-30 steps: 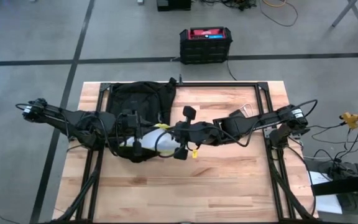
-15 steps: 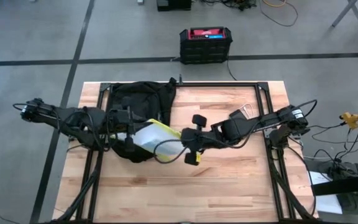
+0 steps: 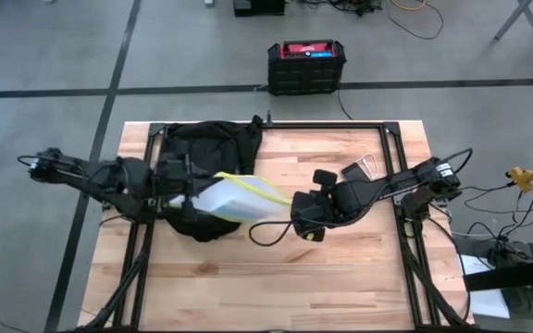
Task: Unpack backpack
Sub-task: Open the zip bag, then remove the white medicine organizer from the zip bag
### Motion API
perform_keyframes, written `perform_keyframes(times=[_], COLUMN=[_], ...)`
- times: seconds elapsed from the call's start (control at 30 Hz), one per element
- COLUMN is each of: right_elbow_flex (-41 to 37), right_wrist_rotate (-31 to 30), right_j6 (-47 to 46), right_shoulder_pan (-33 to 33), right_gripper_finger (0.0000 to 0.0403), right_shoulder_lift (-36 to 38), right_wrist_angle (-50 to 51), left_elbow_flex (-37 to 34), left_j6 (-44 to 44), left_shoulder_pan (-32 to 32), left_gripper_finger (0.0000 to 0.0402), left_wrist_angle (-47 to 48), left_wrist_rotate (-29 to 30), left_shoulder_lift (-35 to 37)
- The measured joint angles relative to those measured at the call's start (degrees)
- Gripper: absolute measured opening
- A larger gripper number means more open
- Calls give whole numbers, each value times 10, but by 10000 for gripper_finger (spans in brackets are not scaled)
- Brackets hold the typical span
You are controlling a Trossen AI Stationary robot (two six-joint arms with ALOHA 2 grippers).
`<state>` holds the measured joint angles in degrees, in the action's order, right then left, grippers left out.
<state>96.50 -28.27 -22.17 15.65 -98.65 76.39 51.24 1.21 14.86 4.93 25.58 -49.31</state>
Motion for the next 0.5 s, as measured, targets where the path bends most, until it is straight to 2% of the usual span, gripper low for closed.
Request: perform_keyframes(times=[0.17,0.27,0.4,0.5], right_elbow_flex=[-20,-52,-100,-139], right_wrist_rotate=[-47,-58,-110,-140], right_j6=[23,31,51,61], right_shoulder_pan=[-29,-57,-92,-116], right_gripper_finger=[22,46,76,94], right_shoulder_lift=[9,40,99,151], right_wrist_angle=[73,85,70,6], left_elbow_flex=[-36,-46,-79,-104], left_j6=[-2,-1,2,2], left_shoulder_pan=[-53,-109,-212,-284], left_gripper_finger=[0,0,0,0], left_wrist_angle=[-57,-108,-230,-320], left_wrist_rotate=[-56,-117,-262,-372], left_shoulder_lift=[-26,-35,-75,-124])
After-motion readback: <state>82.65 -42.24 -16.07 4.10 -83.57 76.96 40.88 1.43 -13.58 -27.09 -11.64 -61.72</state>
